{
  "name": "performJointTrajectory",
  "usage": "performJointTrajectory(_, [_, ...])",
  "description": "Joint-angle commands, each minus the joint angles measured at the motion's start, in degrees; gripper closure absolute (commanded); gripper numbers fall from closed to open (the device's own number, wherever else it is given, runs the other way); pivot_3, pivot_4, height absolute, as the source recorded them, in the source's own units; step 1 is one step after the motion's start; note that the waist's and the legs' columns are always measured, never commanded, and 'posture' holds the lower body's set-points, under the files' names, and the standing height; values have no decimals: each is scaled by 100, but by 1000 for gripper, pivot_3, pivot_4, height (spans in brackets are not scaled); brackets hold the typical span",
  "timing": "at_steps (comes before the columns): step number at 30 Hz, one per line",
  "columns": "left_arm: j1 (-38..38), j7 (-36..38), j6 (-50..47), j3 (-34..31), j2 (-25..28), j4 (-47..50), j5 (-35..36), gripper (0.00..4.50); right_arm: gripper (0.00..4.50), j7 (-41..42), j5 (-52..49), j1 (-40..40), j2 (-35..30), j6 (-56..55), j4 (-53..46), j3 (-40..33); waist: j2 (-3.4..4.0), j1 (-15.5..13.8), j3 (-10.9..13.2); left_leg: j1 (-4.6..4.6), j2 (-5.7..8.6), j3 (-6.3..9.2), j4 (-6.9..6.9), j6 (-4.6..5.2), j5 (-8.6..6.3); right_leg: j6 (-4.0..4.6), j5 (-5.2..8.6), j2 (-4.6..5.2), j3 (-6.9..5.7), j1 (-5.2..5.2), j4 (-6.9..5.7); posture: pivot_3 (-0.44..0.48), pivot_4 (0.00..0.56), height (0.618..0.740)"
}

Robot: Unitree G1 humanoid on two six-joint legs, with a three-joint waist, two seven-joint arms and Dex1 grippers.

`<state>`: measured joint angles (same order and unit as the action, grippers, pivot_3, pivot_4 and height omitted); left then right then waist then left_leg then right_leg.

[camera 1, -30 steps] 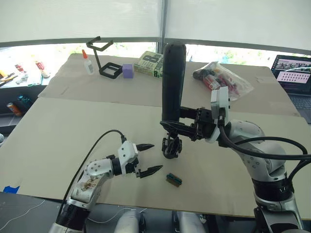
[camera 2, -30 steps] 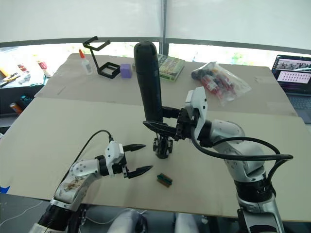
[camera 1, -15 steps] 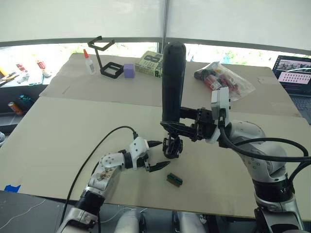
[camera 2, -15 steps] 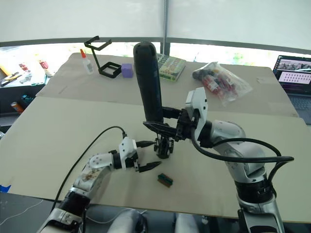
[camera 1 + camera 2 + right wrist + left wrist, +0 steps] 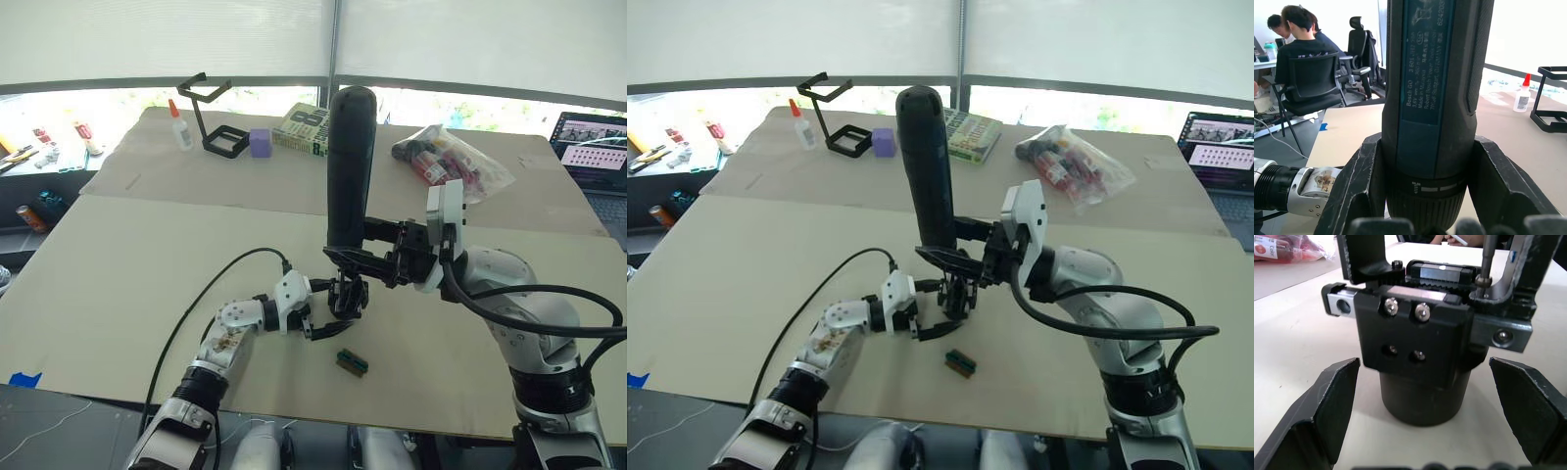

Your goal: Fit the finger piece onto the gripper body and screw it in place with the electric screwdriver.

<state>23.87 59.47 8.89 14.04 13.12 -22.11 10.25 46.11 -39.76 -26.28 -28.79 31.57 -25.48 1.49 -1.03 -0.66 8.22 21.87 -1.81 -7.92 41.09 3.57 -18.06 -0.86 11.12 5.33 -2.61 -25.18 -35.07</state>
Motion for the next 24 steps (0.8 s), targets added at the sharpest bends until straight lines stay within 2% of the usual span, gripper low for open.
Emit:
performJointTrajectory(1, [157,15,239,49,-86,-112,-89,0,2572,12,11,-28,5,-119,-130,-57,0,3,0,0,0,0,1,0,0,0,0,-1,0,0,0,0,150,740])
performJointTrajectory(10, [292,91,393,19,-129,-444,-148,0,2572,35,41,-60,-2,-121,-83,-52,0,5,0,0,-1,3,5,3,-1,-1,-1,1,-1,1,-1,0,150,740])
performJointTrajectory(13, [284,46,414,-3,-150,-491,-158,868,2572,43,40,-61,-8,-117,-73,-56,0,4,0,0,-1,3,5,3,-1,-1,-1,1,-1,1,-1,0,150,740])
performJointTrajectory(15, [287,33,428,3,-170,-544,-181,1816,2572,42,60,-66,-34,-95,-53,-51,0,4,0,-1,-1,3,5,3,-1,-1,-1,1,-1,2,-1,0,150,740])
performJointTrajectory(16, [289,37,440,9,-179,-571,-192,2008,2572,35,90,-70,-58,-82,-38,-37,-2,4,-1,0,-1,4,8,3,-1,-1,-1,1,-1,3,-2,0,150,740])
performJointTrajectory(24, [347,-19,506,12,-231,-711,-278,2006,2572,99,192,-74,-50,-79,89,54,-1,3,-1,0,-2,6,26,19,-11,-4,-7,5,-2,11,-3,0,150,740])
